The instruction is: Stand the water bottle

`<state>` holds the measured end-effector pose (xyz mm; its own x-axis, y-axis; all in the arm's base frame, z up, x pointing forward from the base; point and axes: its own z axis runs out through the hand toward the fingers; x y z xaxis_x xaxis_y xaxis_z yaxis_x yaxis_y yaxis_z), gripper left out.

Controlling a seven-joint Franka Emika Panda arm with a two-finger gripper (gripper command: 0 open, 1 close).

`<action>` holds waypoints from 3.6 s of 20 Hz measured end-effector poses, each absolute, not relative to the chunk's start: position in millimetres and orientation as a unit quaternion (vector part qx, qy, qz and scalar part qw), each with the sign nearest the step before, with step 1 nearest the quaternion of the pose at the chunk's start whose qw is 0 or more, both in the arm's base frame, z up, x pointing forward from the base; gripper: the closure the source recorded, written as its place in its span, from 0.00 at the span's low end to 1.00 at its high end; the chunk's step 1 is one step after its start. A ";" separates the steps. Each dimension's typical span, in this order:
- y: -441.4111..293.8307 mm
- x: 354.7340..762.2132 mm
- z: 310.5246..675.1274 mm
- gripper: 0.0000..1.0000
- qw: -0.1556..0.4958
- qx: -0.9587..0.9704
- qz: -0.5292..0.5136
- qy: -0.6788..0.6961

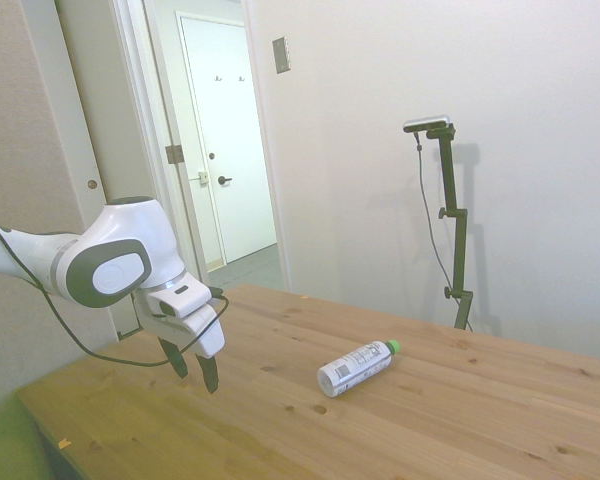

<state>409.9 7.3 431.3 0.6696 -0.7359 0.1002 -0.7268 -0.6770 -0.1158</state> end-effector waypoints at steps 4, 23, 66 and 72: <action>7.6 417.6 438.4 0.00 0.035 -0.915 -0.079 0.394; -133.6 648.4 476.4 0.00 0.031 -0.861 -0.155 0.484; -182.2 742.7 354.6 1.00 -0.017 -0.821 -0.151 0.550; -184.5 742.1 353.0 1.00 -0.016 -0.820 -0.149 0.553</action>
<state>742.1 -184.5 353.0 0.3447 -0.9013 0.2624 -0.9107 -0.3889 -0.1394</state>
